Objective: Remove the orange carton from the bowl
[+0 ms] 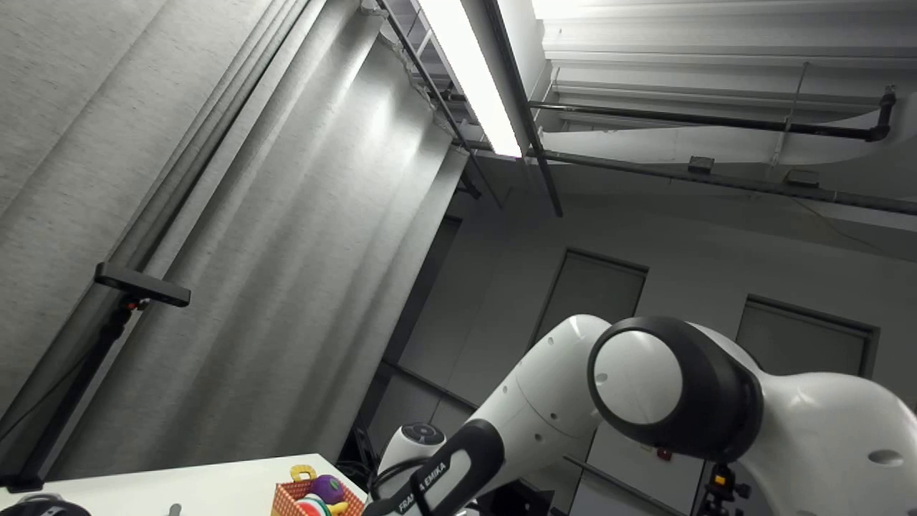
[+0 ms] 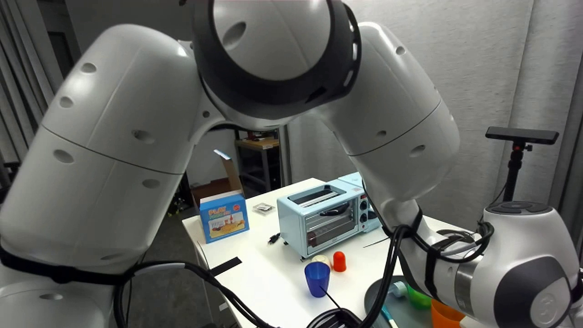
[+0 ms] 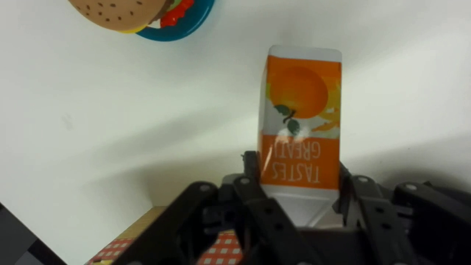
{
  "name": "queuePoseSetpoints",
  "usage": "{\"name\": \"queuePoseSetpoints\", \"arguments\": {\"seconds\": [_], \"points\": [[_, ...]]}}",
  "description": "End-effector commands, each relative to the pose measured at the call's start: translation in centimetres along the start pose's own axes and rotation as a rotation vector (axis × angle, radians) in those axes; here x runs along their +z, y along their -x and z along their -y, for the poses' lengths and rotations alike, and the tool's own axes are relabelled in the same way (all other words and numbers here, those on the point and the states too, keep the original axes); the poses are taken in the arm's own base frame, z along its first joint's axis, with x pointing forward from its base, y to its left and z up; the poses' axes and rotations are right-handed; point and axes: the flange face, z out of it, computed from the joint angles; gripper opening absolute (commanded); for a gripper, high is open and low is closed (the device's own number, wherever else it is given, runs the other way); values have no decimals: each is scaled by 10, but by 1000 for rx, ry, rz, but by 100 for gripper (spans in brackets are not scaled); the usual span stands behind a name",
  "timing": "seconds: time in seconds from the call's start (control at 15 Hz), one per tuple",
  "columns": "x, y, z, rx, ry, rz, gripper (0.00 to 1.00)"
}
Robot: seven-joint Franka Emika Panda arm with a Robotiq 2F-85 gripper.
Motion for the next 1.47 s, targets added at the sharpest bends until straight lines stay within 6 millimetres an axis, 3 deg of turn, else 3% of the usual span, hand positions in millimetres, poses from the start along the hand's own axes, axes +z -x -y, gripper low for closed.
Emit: {"name": "queuePoseSetpoints", "arguments": {"seconds": [0.0,0.6,1.13,1.4], "points": [[10,0,-7,39,43,-66,20],[-3,13,-18,137,123,-236,20],[20,52,4,258,140,-273,20],[26,61,10,334,155,-345,20]]}}
